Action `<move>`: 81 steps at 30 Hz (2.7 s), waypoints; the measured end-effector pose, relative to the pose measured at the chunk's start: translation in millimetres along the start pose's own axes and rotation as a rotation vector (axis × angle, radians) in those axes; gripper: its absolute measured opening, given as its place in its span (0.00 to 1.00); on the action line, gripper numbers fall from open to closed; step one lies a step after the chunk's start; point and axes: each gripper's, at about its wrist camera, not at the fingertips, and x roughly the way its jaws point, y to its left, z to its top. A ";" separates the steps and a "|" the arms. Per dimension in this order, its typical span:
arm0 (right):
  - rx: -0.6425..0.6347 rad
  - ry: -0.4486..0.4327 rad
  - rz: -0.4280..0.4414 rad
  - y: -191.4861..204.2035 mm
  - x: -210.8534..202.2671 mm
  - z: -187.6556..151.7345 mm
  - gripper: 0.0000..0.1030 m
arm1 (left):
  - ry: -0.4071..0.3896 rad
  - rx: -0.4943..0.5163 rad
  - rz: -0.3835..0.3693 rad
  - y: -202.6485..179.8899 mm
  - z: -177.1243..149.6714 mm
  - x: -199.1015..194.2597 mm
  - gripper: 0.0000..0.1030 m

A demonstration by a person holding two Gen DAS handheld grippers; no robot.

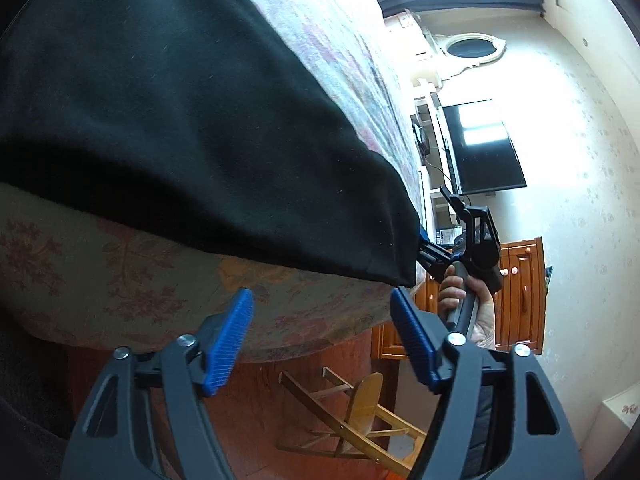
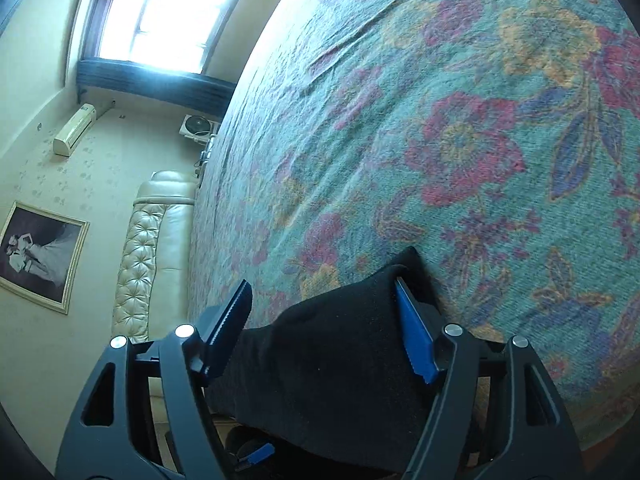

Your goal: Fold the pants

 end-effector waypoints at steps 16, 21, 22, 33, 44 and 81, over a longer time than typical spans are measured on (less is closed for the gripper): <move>-0.043 0.018 -0.166 -24.7 -24.6 -24.6 0.74 | -0.116 0.334 0.050 -24.9 45.2 -30.1 0.80; -0.056 0.149 -0.067 -26.9 -14.8 -33.1 0.79 | -0.171 0.445 0.097 -17.9 75.0 -57.8 0.83; -0.064 0.166 -0.050 -24.8 -13.2 -32.0 0.81 | -0.173 0.439 0.105 -12.6 80.4 -62.6 0.83; -0.176 0.290 -0.097 4.1 19.2 -38.0 0.22 | -0.213 0.253 0.153 49.8 105.9 -96.0 0.83; -0.285 0.210 -0.349 14.2 15.9 -44.6 0.17 | -0.180 0.237 0.166 62.4 106.3 -96.5 0.83; -0.754 0.088 -0.572 277.3 122.6 -181.1 0.17 | -0.183 0.258 0.217 123.3 123.8 -186.4 0.83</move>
